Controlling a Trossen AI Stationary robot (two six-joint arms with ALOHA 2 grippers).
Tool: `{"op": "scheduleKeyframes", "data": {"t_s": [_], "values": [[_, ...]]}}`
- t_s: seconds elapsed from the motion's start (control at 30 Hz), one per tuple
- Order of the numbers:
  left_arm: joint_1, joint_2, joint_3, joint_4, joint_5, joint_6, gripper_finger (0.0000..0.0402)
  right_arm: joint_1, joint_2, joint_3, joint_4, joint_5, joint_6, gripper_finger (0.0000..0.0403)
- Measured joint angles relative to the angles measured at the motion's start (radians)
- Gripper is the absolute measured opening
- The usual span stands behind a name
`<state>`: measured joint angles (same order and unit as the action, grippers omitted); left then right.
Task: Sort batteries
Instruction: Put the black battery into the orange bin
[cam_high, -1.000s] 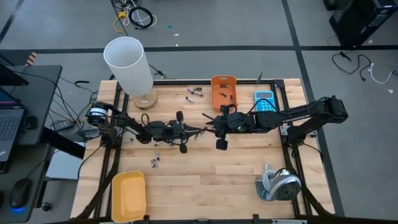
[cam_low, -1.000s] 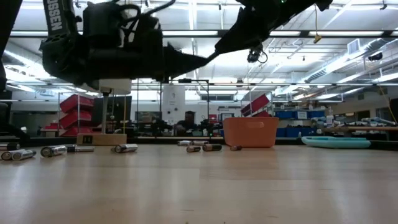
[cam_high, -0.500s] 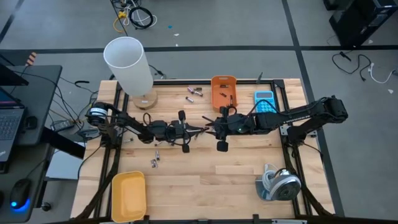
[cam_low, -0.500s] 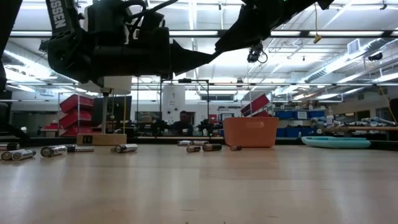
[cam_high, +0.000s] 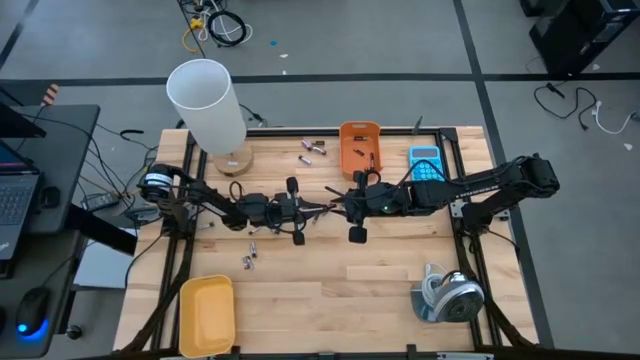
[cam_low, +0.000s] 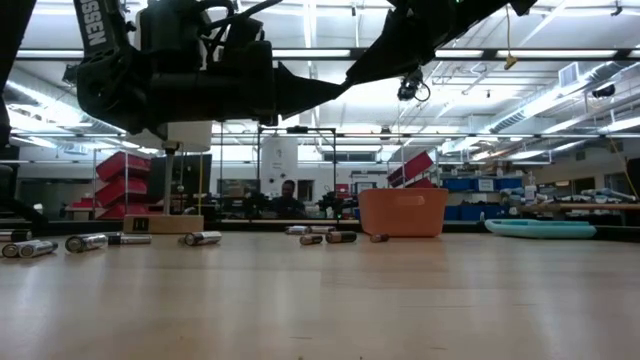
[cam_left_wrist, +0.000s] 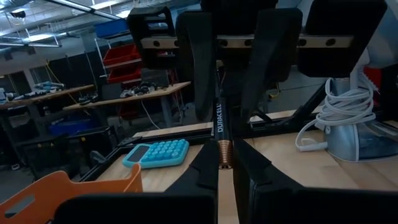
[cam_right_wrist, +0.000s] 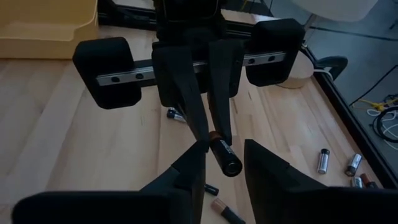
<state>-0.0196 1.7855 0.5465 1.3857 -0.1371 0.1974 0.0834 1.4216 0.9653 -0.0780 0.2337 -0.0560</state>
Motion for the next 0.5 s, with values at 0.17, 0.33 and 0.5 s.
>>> {"op": "scheduleKeyframes", "data": {"t_s": [0.17, 0.33, 0.5], "values": [[0.000, 0.000, 0.000, 0.000, 0.000, -0.001, 0.0012, 0.000, 0.000, 0.000, 0.000, 0.001, -0.013, 0.0061], [0.000, 0.000, 0.000, 0.002, 0.001, 0.000, 0.0018, 0.000, 0.000, 0.000, 0.000, 0.000, -0.029, 0.0027], [0.000, 0.000, 0.000, 0.003, 0.001, 0.000, 0.0023, 0.000, 0.000, 0.000, 0.000, 0.000, -0.035, 0.0019]]}}
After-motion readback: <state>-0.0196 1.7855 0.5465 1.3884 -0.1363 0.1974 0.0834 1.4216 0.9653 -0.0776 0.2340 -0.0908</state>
